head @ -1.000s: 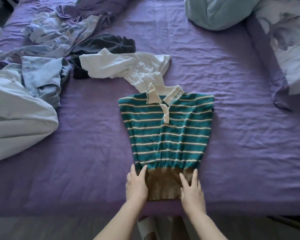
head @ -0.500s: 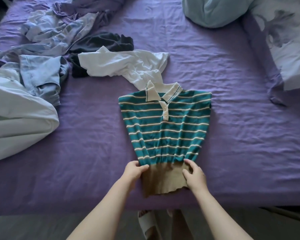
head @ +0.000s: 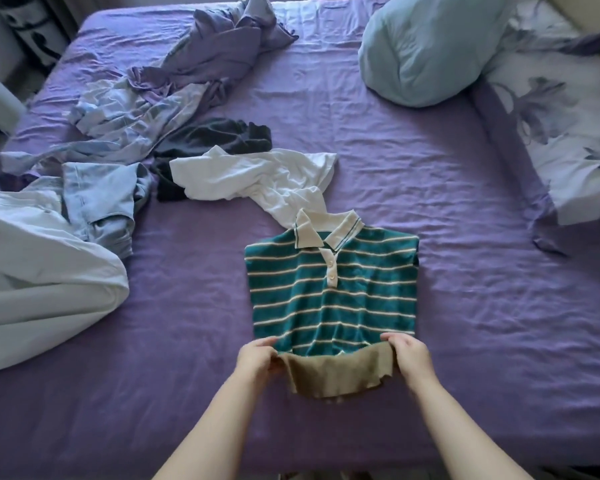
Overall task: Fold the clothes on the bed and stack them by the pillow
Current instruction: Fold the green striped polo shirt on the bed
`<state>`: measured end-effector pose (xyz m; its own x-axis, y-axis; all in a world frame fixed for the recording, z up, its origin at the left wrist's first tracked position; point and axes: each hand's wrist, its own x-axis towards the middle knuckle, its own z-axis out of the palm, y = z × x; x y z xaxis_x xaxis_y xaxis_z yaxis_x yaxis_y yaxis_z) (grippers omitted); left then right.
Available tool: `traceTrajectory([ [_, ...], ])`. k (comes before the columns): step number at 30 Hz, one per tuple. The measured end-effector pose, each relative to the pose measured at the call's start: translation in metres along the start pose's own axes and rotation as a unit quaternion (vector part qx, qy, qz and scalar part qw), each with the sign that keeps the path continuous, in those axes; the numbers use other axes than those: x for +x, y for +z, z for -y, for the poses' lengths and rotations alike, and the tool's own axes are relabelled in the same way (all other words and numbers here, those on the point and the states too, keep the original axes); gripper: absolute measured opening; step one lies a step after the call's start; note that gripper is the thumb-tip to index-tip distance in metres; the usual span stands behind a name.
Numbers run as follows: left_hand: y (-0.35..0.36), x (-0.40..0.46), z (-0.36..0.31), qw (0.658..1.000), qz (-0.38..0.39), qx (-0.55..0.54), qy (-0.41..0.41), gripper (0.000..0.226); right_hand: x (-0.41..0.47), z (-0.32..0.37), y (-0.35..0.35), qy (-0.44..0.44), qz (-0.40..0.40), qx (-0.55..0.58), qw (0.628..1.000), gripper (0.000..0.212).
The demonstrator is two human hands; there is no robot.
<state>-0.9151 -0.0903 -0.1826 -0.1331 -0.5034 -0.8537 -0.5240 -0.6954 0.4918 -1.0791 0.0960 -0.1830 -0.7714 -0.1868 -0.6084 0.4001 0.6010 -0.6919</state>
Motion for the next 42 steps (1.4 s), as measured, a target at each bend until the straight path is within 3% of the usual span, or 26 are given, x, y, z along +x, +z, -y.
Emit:
traceTrajectory([
  [3,0.009,0.009,-0.029,0.996,0.042,-0.072,-0.033,0.047,0.020,0.037,-0.001,0.035,0.033,0.099,0.994,0.033],
  [4,0.012,0.014,-0.039,0.997,0.043,-0.056,-0.021,0.048,0.030,0.046,-0.002,0.024,0.059,0.081,0.995,0.033],
  [6,0.014,0.030,-0.057,0.996,0.013,0.076,0.049,0.045,0.054,0.059,-0.004,-0.018,0.089,0.015,0.996,0.028],
  [8,0.015,0.047,-0.070,0.937,-0.034,0.301,0.173,0.038,0.082,0.070,-0.003,-0.069,0.058,-0.091,0.992,0.020],
  [11,0.025,0.067,-0.087,0.800,-0.083,0.534,0.259,0.021,0.117,0.089,0.002,-0.098,0.022,-0.243,0.965,0.016],
  [13,0.035,0.082,-0.096,0.749,-0.105,0.597,0.269,0.021,0.137,0.096,0.008,-0.114,0.035,-0.349,0.929,0.027],
  [15,0.045,0.095,-0.103,0.683,-0.103,0.654,0.307,0.031,0.153,0.099,0.014,-0.156,0.045,-0.405,0.900,0.016],
  [16,0.049,0.101,-0.105,0.663,-0.092,0.657,0.347,0.040,0.159,0.099,0.016,-0.187,0.061,-0.419,0.887,0.020],
  [18,0.055,0.110,-0.109,0.651,-0.040,0.638,0.409,0.053,0.171,0.099,0.021,-0.228,0.105,-0.435,0.865,0.039],
  [19,0.058,0.113,-0.111,0.641,-0.024,0.631,0.436,0.048,0.176,0.099,0.022,-0.238,0.113,-0.436,0.860,0.042],
  [21,0.063,0.114,-0.120,0.709,0.012,0.568,0.419,0.026,0.185,0.100,0.024,-0.260,0.107,-0.436,0.855,0.032],
  [24,0.067,0.115,-0.139,0.876,0.047,0.393,0.274,0.015,0.195,0.103,0.025,-0.272,0.082,-0.371,0.884,0.016],
  [25,0.068,0.116,-0.144,0.907,0.051,0.337,0.247,0.017,0.197,0.107,0.025,-0.258,0.074,-0.342,0.901,0.016],
  [27,0.070,0.123,-0.155,0.935,0.024,0.276,0.224,0.018,0.203,0.115,0.025,-0.225,0.053,-0.324,0.917,0.018],
  [31,0.082,0.139,-0.171,0.947,-0.043,0.244,0.204,0.009,0.221,0.130,0.029,-0.221,0.020,-0.344,0.912,0.021],
  [37,0.100,0.137,-0.171,0.930,-0.131,0.272,0.212,0.022,0.227,0.132,0.039,-0.198,-0.019,-0.390,0.899,0.025],
  [39,0.103,0.134,-0.170,0.902,-0.189,0.293,0.253,0.023,0.226,0.133,0.039,-0.213,-0.052,-0.393,0.893,0.025],
  [42,0.107,0.136,-0.173,0.828,-0.271,0.354,0.339,0.019,0.226,0.139,0.039,-0.295,-0.095,-0.381,0.871,0.012],
])
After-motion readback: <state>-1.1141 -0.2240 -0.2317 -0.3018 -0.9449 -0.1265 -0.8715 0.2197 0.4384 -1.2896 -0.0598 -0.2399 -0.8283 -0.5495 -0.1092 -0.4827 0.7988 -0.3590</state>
